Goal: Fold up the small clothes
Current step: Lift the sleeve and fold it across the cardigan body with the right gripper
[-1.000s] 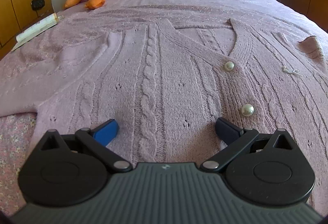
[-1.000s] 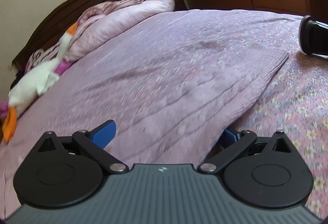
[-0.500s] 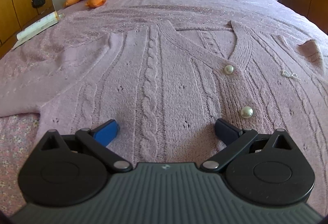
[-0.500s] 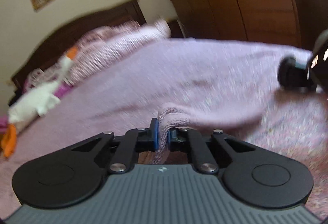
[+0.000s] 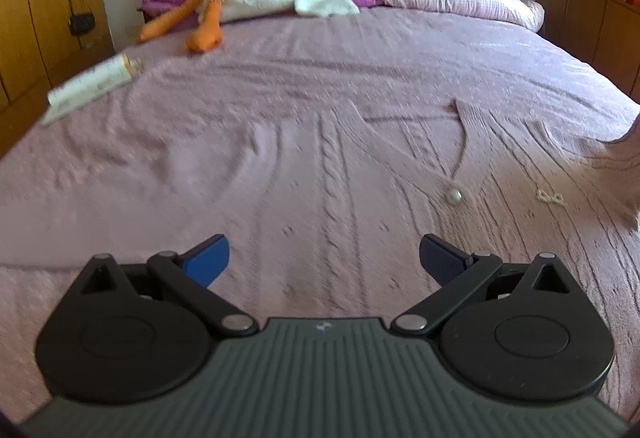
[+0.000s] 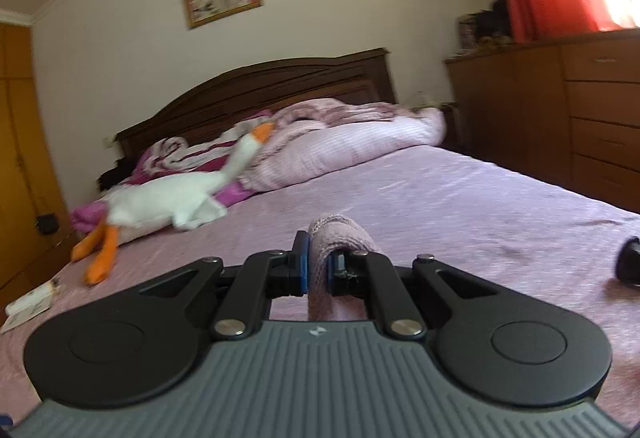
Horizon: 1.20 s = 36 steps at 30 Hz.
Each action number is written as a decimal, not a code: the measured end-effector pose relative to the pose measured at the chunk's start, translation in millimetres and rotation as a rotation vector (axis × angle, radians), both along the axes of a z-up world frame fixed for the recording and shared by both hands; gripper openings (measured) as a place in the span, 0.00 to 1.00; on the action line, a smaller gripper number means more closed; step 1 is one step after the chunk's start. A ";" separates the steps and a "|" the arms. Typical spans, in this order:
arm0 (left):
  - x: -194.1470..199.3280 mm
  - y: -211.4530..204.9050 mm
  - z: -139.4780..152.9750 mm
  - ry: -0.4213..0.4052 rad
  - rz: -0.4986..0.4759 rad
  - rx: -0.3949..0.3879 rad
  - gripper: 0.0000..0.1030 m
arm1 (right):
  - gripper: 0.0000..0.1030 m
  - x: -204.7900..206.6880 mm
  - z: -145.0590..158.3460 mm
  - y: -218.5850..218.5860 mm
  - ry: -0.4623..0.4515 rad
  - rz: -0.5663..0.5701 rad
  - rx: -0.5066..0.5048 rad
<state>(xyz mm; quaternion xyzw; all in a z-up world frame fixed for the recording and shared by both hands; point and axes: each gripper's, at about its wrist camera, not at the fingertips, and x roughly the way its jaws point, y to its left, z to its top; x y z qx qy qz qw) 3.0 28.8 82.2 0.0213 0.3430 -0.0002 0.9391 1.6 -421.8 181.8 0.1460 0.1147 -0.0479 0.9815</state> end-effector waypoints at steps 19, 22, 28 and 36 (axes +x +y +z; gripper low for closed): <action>-10.0 66.8 21.7 -0.065 0.076 0.016 1.00 | 0.08 44.2 -20.7 277.9 0.103 0.263 -0.129; -11.0 77.9 20.5 -0.065 0.094 0.012 1.00 | 0.08 48.6 -43.5 319.7 0.150 0.321 -0.173; -12.7 91.7 15.6 -0.064 0.119 0.015 1.00 | 0.08 53.1 -94.8 370.4 0.241 0.418 -0.215; -8.7 94.1 2.8 -0.042 0.119 0.003 1.00 | 0.12 75.0 -136.1 374.8 0.348 0.487 -0.128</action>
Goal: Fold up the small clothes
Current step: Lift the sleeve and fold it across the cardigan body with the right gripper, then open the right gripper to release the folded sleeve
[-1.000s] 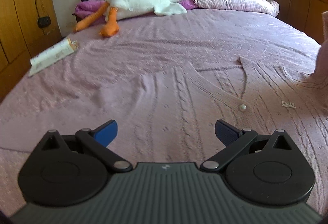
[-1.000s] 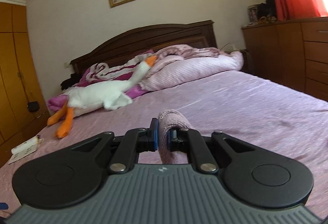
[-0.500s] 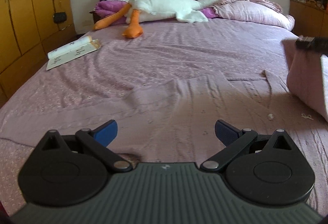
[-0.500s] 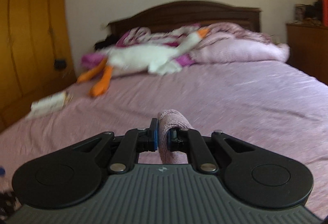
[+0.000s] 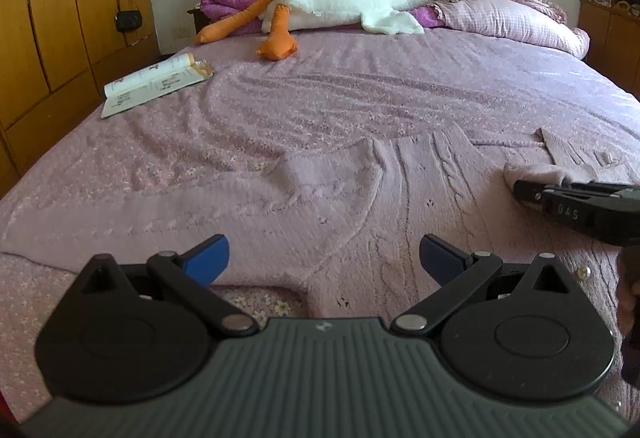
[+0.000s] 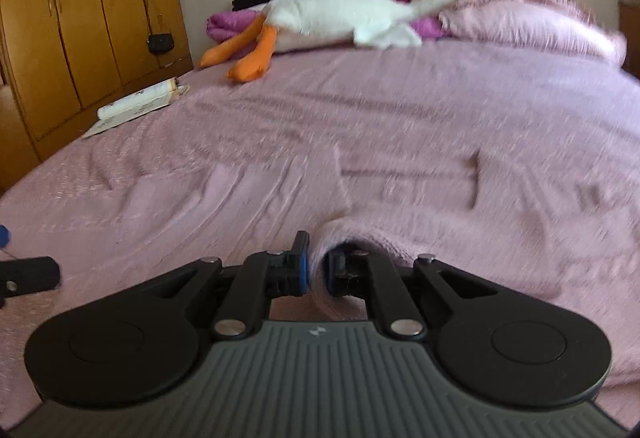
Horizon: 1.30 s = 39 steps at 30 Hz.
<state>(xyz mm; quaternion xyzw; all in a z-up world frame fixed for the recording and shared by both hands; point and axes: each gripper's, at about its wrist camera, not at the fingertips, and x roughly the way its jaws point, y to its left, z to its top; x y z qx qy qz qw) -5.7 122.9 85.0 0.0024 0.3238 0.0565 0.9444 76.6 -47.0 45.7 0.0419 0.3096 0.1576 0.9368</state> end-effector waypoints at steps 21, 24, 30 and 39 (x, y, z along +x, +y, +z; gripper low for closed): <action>9.0 -71.0 3.2 -0.046 -0.173 0.011 1.00 | 0.70 -97.4 32.1 -116.6 -0.035 -0.084 0.011; 15.0 -94.9 -2.1 -0.048 -0.210 0.035 0.99 | 0.70 -100.2 27.8 -136.7 -0.055 -0.148 -0.065; 28.1 -145.5 -10.3 -0.072 -0.329 0.090 0.90 | 0.69 -96.2 12.6 -172.6 -0.038 -0.221 -0.065; 58.2 -199.6 -29.7 -0.090 -0.464 0.166 0.75 | 0.43 -78.9 -14.3 -197.5 0.014 -0.300 0.019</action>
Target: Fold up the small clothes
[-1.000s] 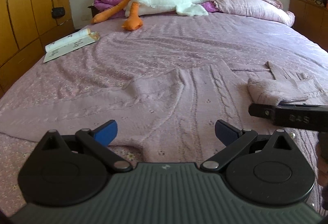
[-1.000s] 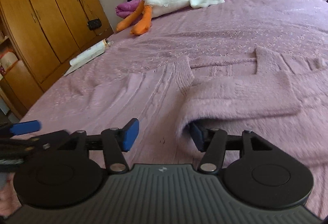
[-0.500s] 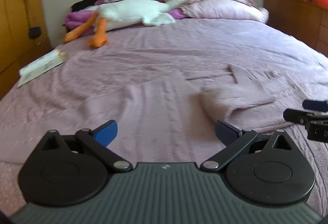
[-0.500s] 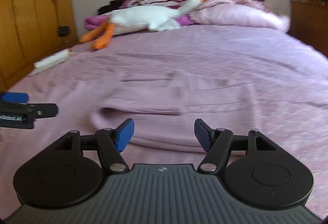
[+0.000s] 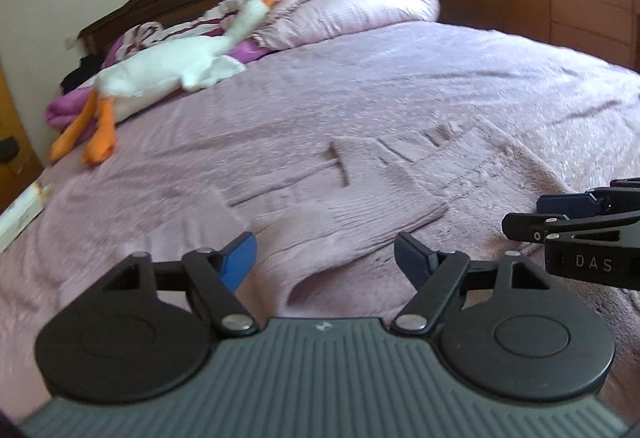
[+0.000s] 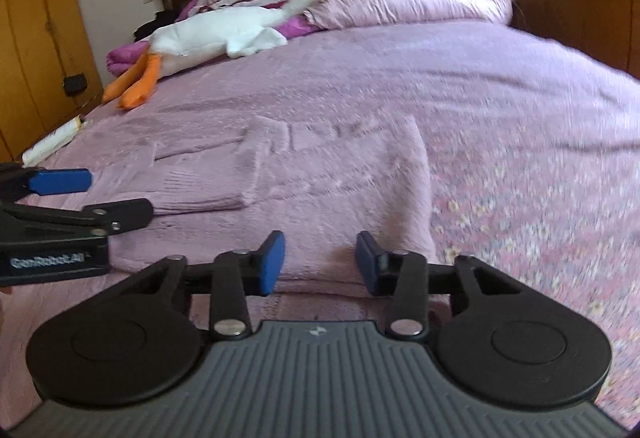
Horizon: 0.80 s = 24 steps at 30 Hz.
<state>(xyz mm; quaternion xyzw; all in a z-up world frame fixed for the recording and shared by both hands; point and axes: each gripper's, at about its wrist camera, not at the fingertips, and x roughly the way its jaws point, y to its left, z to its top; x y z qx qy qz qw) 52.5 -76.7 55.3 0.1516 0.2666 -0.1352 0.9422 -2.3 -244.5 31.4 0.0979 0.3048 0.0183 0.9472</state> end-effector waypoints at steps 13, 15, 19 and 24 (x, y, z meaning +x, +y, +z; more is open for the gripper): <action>12.4 -29.9 -24.5 -0.007 -0.093 0.029 0.13 | 0.43 2.3 -14.1 2.5 -0.025 0.001 0.012; 11.9 -24.6 -18.9 -0.019 -0.078 -0.005 0.09 | 0.42 1.3 -14.6 2.2 -0.026 0.001 0.014; 11.2 -4.1 0.3 -0.066 0.002 -0.086 0.09 | 0.42 1.1 -14.8 4.7 -0.029 0.001 0.007; 8.8 36.7 21.8 -0.108 0.141 -0.173 0.08 | 0.42 0.9 -16.2 3.5 -0.031 0.000 0.008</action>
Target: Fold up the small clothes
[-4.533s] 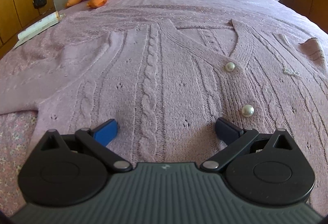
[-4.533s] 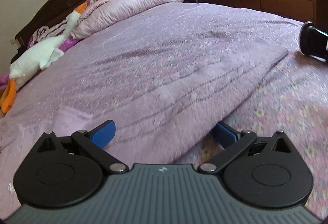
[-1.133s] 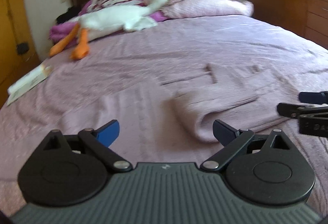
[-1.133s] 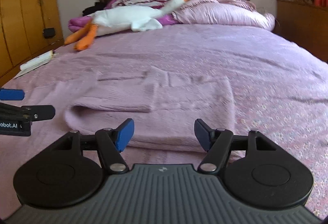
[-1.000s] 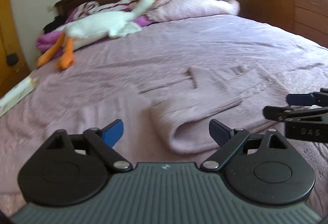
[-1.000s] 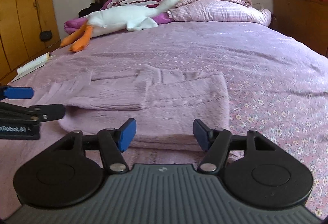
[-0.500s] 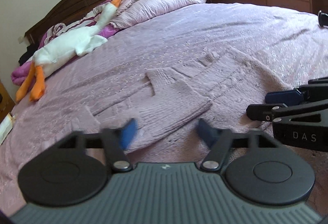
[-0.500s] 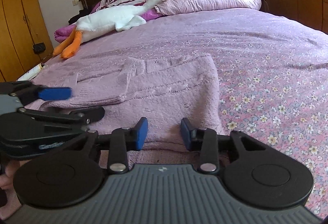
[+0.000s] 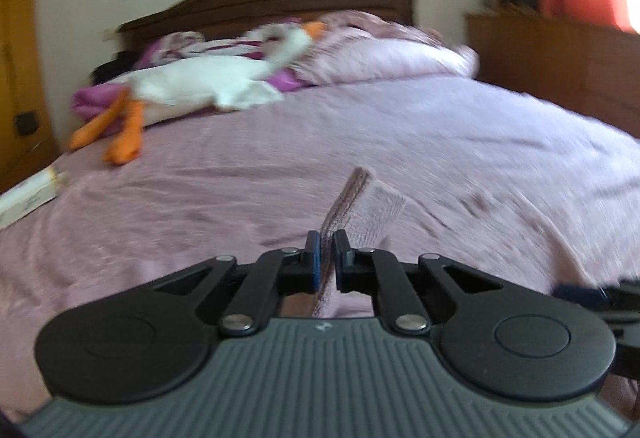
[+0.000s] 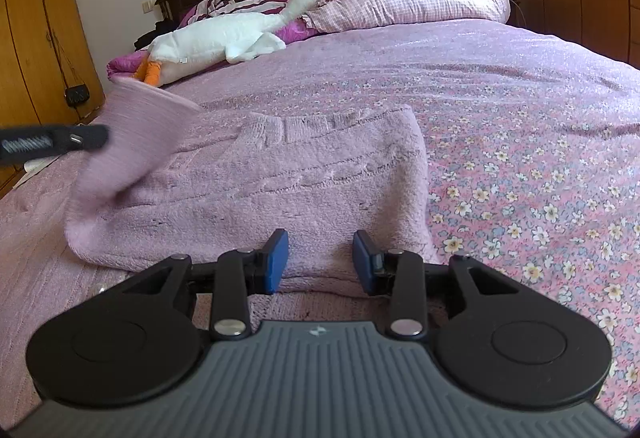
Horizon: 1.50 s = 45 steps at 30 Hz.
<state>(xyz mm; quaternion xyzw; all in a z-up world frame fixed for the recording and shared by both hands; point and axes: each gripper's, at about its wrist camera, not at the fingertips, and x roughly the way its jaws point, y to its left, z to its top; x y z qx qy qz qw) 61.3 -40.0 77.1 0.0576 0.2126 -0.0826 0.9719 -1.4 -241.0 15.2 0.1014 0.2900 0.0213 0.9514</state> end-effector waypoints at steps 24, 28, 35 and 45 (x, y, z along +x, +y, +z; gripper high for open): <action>-29.7 128.8 -25.7 0.211 0.315 -0.222 0.31 | 0.43 2.5 -0.3 1.2 0.001 -0.002 -0.015; -28.2 133.6 -19.2 0.194 0.321 -0.207 0.42 | 0.53 8.2 11.3 -12.2 0.024 0.001 0.083; -7.5 146.7 -22.9 0.211 0.357 -0.238 0.43 | 0.69 48.8 29.6 -43.5 0.019 -0.083 0.100; -2.7 143.5 -30.3 0.253 0.311 -0.249 0.22 | 0.09 94.4 16.1 -64.1 0.059 -0.111 0.138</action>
